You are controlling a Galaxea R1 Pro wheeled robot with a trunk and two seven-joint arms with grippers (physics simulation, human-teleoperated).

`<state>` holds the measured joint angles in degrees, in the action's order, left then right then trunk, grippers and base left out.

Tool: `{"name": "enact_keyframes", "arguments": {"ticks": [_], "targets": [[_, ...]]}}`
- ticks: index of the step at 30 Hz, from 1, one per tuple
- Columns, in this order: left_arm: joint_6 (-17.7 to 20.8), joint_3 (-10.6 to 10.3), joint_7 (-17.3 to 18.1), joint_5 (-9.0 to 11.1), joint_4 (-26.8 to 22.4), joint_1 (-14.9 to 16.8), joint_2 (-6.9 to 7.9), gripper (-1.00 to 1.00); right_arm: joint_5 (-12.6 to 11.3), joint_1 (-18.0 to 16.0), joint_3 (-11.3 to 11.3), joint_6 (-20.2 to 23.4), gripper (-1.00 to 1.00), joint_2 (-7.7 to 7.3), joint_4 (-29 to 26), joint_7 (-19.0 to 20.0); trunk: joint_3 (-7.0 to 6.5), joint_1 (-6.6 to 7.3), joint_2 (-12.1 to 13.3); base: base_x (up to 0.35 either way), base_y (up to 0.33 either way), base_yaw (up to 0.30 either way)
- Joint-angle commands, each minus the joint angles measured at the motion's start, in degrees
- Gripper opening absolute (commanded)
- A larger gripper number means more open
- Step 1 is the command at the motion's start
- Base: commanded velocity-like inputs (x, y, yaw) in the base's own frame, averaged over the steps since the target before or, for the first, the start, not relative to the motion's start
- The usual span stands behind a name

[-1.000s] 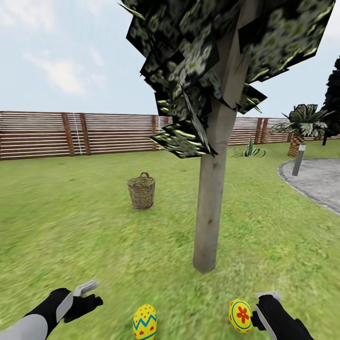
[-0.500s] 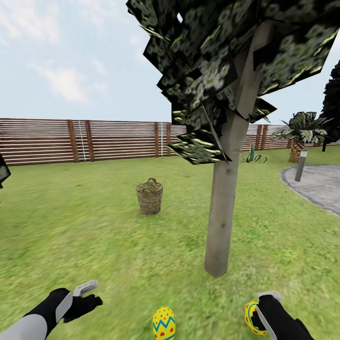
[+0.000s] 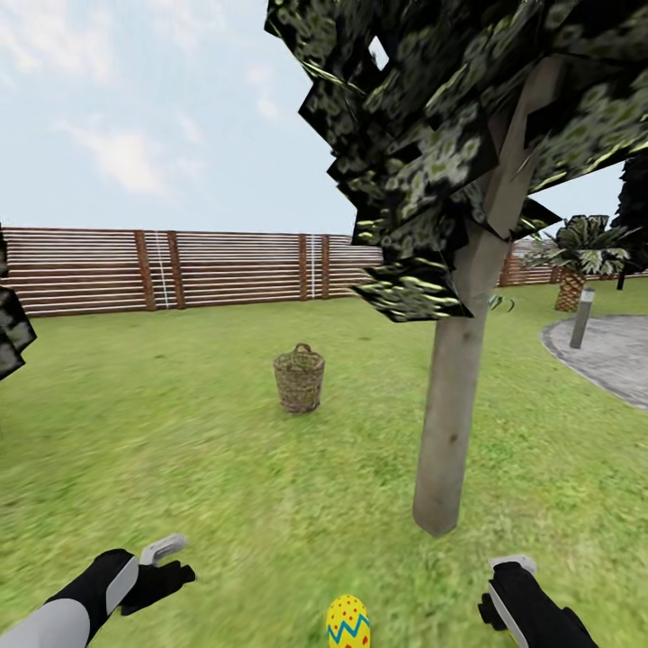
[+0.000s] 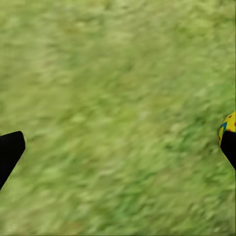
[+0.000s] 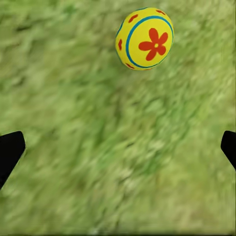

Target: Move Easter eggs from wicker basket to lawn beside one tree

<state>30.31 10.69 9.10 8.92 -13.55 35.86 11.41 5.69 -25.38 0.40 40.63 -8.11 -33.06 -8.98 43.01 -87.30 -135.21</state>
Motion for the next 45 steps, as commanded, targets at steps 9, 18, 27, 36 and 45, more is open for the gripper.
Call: {"name": "enact_keyframes", "arguments": {"ticks": [9,18,27,36,45], "targets": [[0.4,0.0,0.0,0.6,-0.1,0.0,0.01,1.0,0.6,0.0,0.0,0.4,1.0,0.05,-0.1,0.2,-1.55,1.99,3.6,0.0,0.287,0.0],[0.4,0.0,0.0,0.6,-0.1,0.0,0.0,1.0,0.6,0.0,0.0,0.4,1.0,-0.09,-0.1,0.2,-3.17,3.97,7.2,0.0,0.286,0.0],[0.4,0.0,0.0,0.6,-0.1,0.0,0.01,1.0,0.6,0.0,0.0,0.4,1.0,-0.15,-0.1,0.2,-4.78,5.95,10.8,0.0,0.287,0.0],[0.4,0.0,0.0,0.6,-0.1,0.0,-0.06,1.0,0.6,0.0,0.0,0.4,1.0,0.04,-0.1,0.2,-6.4,7.92,14.4,0.0,0.287,0.007],[0.3,-0.1,0.0,0.6,-0.1,0.0,-0.16,1.0,0.6,0.0,0.0,0.4,1.0,0.02,-0.1,0.2,-8.01,9.9,18.0,0.0,0.287,0.242]]}}
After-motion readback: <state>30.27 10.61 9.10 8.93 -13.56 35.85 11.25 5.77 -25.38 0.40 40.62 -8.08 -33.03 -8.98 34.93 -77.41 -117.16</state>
